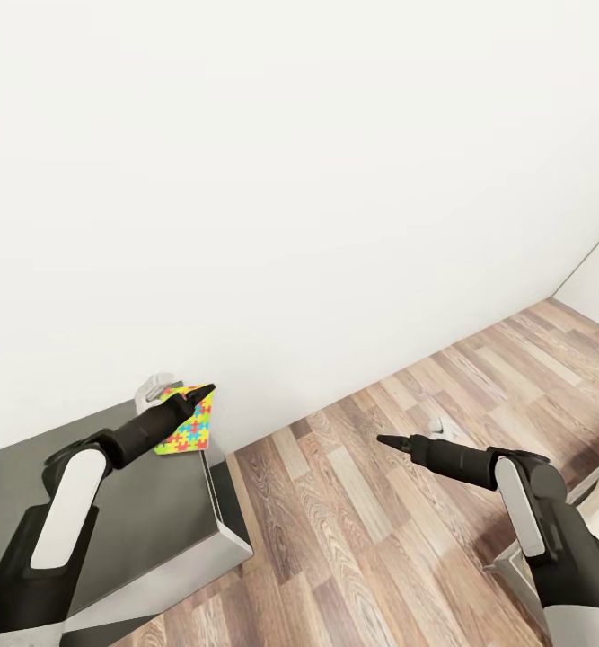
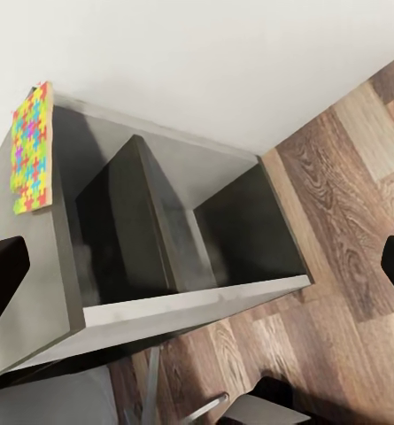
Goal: Put all the toys in the child's room - the three board games (two on the bed and one on the table), the two jigsaw puzzles on the table, and the tennis ball on the table - inside the toy box on the table in the child's room.
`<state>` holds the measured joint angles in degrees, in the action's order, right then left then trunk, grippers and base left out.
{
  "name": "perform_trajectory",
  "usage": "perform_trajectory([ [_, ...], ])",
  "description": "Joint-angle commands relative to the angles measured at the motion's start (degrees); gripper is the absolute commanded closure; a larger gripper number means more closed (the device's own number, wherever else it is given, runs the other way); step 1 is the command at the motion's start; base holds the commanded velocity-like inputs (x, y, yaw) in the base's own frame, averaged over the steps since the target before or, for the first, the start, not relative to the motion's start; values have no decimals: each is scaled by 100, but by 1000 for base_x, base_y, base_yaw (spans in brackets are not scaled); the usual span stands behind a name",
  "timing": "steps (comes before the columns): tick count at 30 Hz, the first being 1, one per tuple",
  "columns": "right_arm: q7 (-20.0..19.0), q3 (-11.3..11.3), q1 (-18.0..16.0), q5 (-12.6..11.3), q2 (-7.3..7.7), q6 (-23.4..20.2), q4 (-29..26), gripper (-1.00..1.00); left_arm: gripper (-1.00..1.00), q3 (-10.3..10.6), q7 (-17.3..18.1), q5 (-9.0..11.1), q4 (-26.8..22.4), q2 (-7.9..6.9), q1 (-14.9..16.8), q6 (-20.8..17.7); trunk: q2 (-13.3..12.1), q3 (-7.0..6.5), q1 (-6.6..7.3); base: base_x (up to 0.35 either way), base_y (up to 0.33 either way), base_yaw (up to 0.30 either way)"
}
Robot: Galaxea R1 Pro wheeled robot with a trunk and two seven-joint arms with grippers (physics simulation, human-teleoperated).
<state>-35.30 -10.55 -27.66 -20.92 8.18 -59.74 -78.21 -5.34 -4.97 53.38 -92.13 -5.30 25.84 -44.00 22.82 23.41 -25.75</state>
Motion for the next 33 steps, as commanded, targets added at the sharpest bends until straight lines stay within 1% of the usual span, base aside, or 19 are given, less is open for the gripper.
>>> perform_trajectory([
  [1,-42,-8,-15,33,-1,-26,45,-100,-100,8,-55,66,-7,35,26,-40,10,9,-3,0,0,0],
  [5,-44,-17,-109,26,2,-26,472,-100,-100,29,-60,80,-7,132,73,-99,10,9,-3,0,0,0],
  [6,-44,-17,-109,26,2,-26,472,-100,-100,29,-60,80,-7,132,73,-99,10,9,-3,0,0,0],
  [8,-49,-20,-293,25,3,-26,923,-100,-100,35,-38,93,-7,171,91,-139,10,9,-3,0,0,0],
  [9,-49,-20,-293,25,3,-26,923,-100,-100,35,-38,93,-7,171,91,-139,10,9,-3,0,0,0],
  [11,-58,-19,-514,25,5,-26,1386,-100,-100,36,13,149,-7,194,103,-169,10,9,-3,0,0,0],
  [14,-65,-15,-609,25,7,-22,1587,-100,-100,32,43,209,-7,198,109,-181,10,9,-3,0,0,0],
  [16,-77,-14,-745,23,12,33,1880,-100,-100,26,91,405,-7,180,117,-219,10,9,-3,0,0,0],
  [17,-77,-14,-745,23,12,33,1880,-100,-100,26,91,405,-7,180,117,-219,10,9,-3,0,0,0],
  [18,-82,-17,-793,22,15,73,1984,-100,-100,19,109,527,-7,167,120,-241,10,9,-3,0,0,0],
  [19,-82,-17,-793,22,15,73,1984,-100,-100,19,109,527,-7,167,120,-241,10,9,-3,0,0,0],
  [21,-89,-20,-863,17,25,160,2133,-100,-100,-26,135,773,-7,123,121,-285,10,9,-3,0,0,0],
  [22,-89,-20,-863,17,25,160,2133,-100,-100,-26,135,773,-7,123,121,-285,10,9,-3,0,0,0],
  [23,-91,-21,-887,13,31,196,2186,-100,-100,-51,144,883,-7,95,122,-303,10,9,-3,0,0,0],
  [24,-91,-21,-887,13,31,196,2186,-100,-100,-51,144,883,-7,95,122,-303,10,9,-3,0,0,0],
  [26,-94,-32,-923,9,38,254,2263,-100,-100,-87,160,1059,-7,49,121,-328,10,9,-3,0,0,0],
  [27,-94,-32,-923,9,38,254,2263,-100,-100,-87,160,1059,-7,49,121,-328,10,9,-3,0,0,0],
  [29,-96,-43,-946,4,43,291,2312,-100,-100,-110,171,1177,-7,28,119,-344,10,9,-3,0,0,0],
  [33,-98,-49,-961,1,44,315,2343,-100,-100,-122,177,1252,-7,32,117,-354,10,9,-3,0,0,0],
])
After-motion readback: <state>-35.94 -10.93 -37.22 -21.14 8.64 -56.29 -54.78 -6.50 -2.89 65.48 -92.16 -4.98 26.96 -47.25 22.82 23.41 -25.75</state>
